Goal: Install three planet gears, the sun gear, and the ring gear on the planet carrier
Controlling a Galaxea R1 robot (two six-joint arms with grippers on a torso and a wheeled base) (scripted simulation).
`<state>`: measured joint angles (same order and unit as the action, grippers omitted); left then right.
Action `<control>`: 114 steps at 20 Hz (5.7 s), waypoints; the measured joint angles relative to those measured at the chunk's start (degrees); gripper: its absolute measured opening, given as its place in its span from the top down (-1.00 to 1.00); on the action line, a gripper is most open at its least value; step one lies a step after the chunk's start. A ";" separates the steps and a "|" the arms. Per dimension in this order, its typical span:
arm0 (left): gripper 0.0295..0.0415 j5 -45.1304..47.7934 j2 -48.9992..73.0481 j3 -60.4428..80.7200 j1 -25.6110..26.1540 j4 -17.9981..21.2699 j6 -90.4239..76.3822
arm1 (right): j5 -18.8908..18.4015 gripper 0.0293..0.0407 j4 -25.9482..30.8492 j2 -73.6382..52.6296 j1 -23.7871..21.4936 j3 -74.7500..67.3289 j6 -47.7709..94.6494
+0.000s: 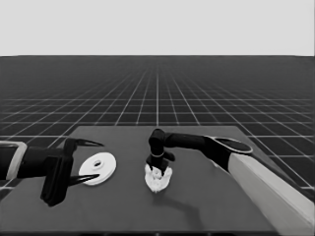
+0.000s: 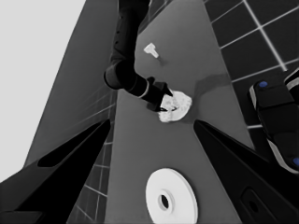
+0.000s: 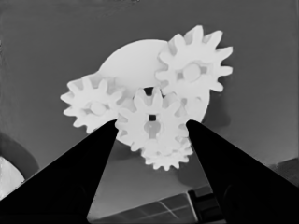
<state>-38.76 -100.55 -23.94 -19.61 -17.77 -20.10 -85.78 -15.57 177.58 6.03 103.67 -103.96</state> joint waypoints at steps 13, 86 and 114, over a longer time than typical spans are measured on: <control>-0.49 0.00 0.00 0.00 0.00 0.00 0.00 | 0.00 0.71 0.00 0.00 0.00 0.00 -7.80; -0.51 -45.03 -31.90 -63.24 14.63 11.05 60.50 | 18.16 -0.61 -24.40 -76.77 14.29 -81.50 85.84; 0.12 -45.54 -36.19 -73.69 16.39 13.53 58.93 | 18.16 -0.61 -24.41 -76.79 14.29 -81.51 85.86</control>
<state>-84.30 -136.74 -97.63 -3.22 -4.24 38.83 -67.61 -39.97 100.80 20.32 22.16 -18.10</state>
